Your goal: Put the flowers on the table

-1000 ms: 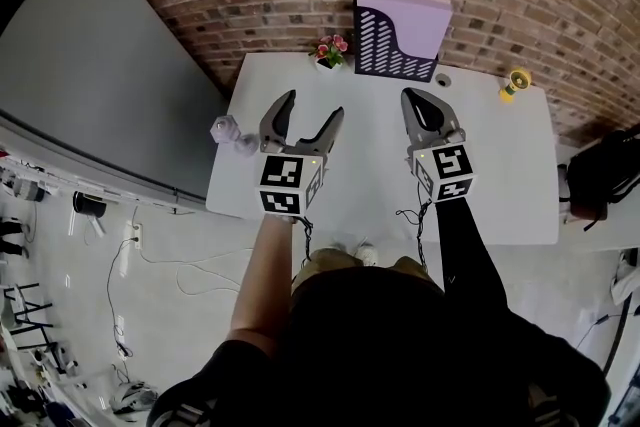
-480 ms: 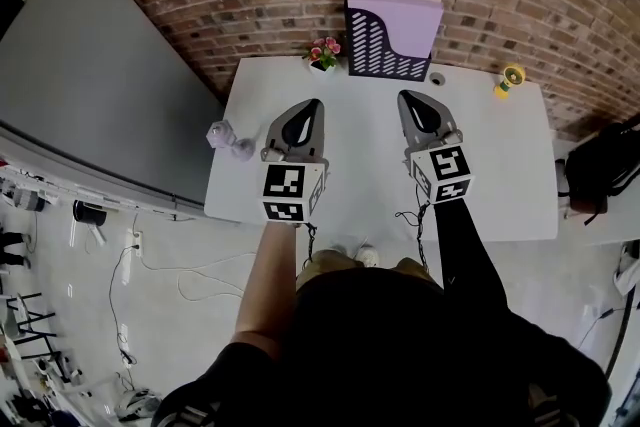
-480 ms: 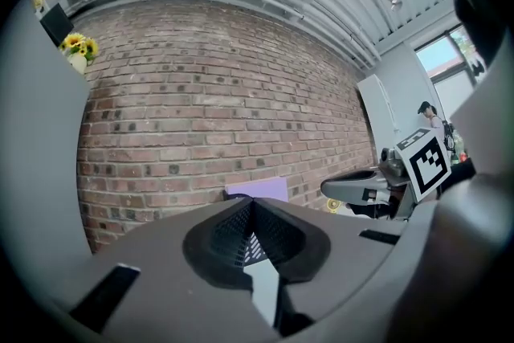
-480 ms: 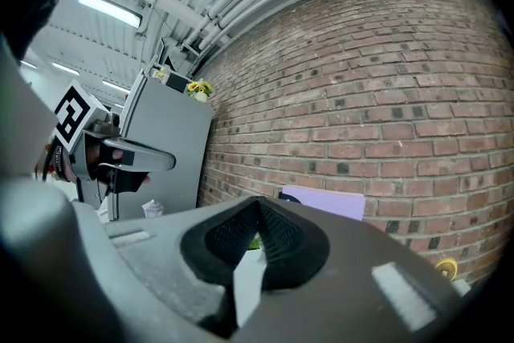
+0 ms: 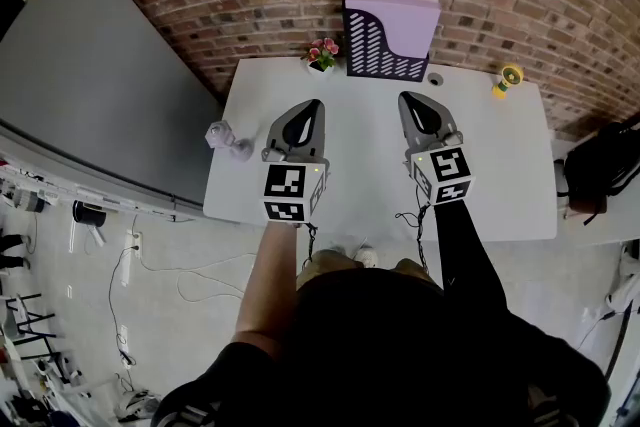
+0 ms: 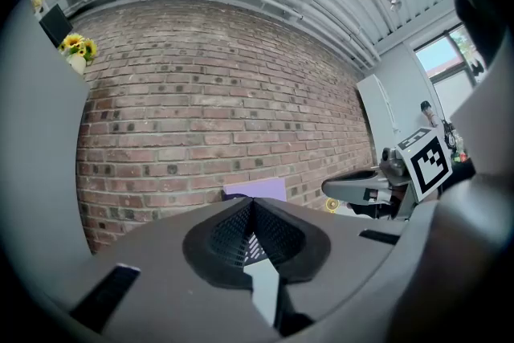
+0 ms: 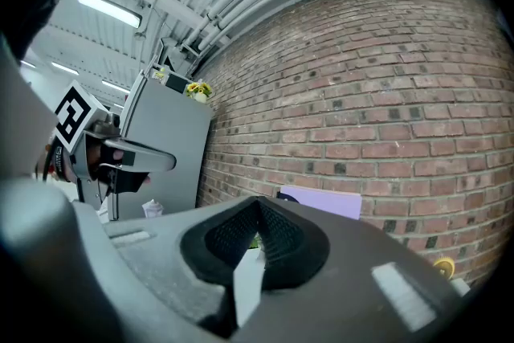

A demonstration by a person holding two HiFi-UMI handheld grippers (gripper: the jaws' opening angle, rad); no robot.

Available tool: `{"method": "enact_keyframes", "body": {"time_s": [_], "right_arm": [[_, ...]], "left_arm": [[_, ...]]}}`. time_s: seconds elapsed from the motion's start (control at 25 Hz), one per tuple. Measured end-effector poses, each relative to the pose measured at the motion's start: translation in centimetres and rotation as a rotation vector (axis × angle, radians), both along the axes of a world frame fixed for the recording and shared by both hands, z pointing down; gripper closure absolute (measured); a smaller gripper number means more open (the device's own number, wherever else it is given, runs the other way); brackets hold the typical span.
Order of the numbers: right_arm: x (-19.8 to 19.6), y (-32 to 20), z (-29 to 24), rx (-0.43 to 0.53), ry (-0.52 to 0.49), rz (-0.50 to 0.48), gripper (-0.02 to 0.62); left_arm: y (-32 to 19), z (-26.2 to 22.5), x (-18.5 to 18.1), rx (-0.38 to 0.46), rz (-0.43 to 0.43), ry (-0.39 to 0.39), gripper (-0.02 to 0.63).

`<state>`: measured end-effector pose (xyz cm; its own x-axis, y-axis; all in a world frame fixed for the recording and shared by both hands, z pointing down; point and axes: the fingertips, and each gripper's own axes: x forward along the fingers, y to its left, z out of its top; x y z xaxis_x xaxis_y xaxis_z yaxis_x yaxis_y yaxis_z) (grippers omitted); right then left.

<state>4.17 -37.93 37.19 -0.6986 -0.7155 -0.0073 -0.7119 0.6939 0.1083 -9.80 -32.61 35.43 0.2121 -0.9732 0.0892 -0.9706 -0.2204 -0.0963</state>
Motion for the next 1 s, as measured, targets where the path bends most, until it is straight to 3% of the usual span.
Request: {"method": "enact_keyframes", "body": {"time_s": [1.0], "right_arm": [[0.07, -0.16, 0.14, 0.01, 0.022, -0.01, 0.595]], "left_arm": [[-0.26, 0.73, -0.39, -0.028, -0.015, -0.007, 0.597]]}}
